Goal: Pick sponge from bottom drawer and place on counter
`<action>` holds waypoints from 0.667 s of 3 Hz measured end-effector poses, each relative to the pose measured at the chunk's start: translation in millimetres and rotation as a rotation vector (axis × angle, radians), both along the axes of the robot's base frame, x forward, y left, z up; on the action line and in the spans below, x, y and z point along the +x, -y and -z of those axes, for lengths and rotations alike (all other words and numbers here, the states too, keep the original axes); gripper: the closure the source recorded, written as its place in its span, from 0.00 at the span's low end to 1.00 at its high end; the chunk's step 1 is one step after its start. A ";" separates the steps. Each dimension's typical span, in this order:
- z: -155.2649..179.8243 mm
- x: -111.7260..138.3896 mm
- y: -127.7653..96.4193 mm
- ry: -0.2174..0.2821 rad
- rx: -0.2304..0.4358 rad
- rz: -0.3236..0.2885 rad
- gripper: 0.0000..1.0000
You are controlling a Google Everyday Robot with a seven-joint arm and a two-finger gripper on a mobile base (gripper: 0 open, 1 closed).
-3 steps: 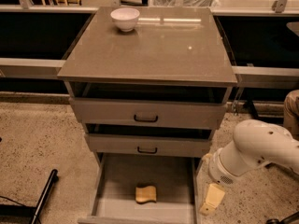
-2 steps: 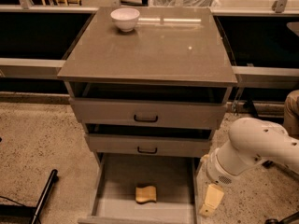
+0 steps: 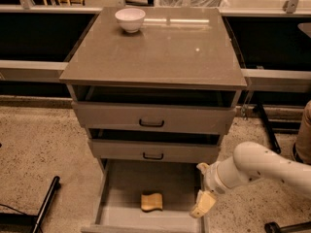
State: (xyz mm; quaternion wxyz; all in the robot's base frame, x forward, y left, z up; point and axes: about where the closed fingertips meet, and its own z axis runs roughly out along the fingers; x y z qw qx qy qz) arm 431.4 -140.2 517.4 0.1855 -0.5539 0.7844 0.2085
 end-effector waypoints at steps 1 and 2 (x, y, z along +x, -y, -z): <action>40.3 30.8 -12.9 0.148 0.145 0.035 0.00; 74.6 17.2 -24.7 0.123 0.186 0.014 0.00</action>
Offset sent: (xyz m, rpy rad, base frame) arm 0.0263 0.0107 -0.0320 0.1197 -0.1263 -0.0298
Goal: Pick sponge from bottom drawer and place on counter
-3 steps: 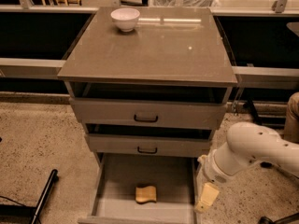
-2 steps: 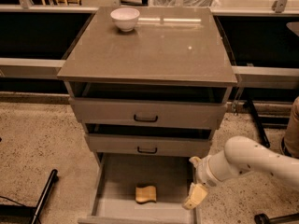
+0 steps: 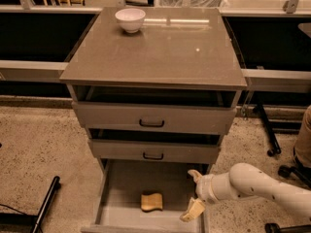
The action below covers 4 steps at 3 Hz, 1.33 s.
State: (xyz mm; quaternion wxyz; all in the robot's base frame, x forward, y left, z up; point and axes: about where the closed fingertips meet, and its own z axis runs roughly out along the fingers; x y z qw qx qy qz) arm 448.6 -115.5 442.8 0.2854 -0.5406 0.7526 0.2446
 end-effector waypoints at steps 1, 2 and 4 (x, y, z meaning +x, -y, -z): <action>7.6 -0.2 -6.3 -0.067 0.038 -0.029 0.00; 48.6 10.7 -20.4 -0.142 0.107 -0.067 0.00; 171.5 -15.1 -89.2 -0.056 0.086 -0.162 0.00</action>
Offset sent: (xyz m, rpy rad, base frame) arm 0.0175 0.0449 -0.1272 0.2343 0.2857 0.1097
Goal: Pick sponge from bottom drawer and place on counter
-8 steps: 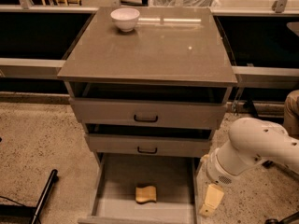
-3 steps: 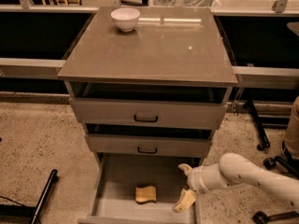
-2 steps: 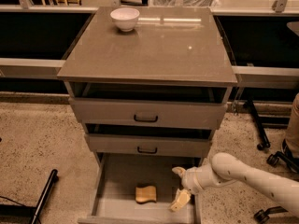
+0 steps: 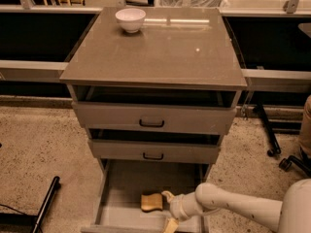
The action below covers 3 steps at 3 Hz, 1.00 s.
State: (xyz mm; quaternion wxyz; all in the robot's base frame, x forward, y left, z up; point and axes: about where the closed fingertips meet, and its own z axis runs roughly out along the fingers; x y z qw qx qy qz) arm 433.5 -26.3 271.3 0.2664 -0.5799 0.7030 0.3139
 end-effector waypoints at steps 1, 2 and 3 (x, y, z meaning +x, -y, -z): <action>22.8 25.0 -10.1 0.129 -0.043 0.047 0.00; 22.8 25.0 -10.1 0.129 -0.043 0.047 0.00; 25.0 35.3 -11.6 0.172 -0.038 0.030 0.00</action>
Offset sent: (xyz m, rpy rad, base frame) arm 0.0171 0.0099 -0.0206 -0.0358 -0.1025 -0.0266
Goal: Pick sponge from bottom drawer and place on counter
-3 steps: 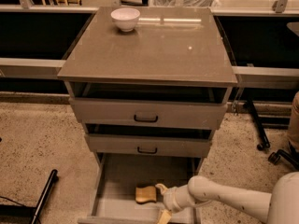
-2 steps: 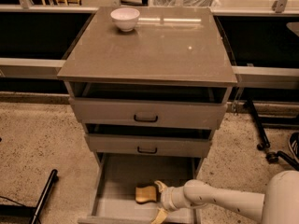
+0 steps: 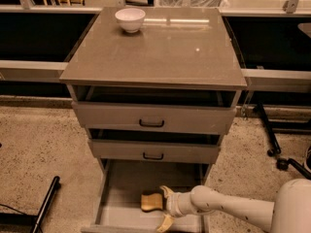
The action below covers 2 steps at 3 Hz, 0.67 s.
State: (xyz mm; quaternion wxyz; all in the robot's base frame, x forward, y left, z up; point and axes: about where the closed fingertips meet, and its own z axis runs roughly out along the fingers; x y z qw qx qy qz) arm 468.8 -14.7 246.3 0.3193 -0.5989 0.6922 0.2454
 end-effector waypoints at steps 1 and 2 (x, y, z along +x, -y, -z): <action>11.1 27.8 3.0 0.050 -0.018 -0.021 0.00; 29.2 54.7 5.9 0.042 -0.063 -0.010 0.00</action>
Offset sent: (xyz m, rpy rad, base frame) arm 0.0894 -0.0108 -0.0542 -0.1305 -0.0156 -0.0076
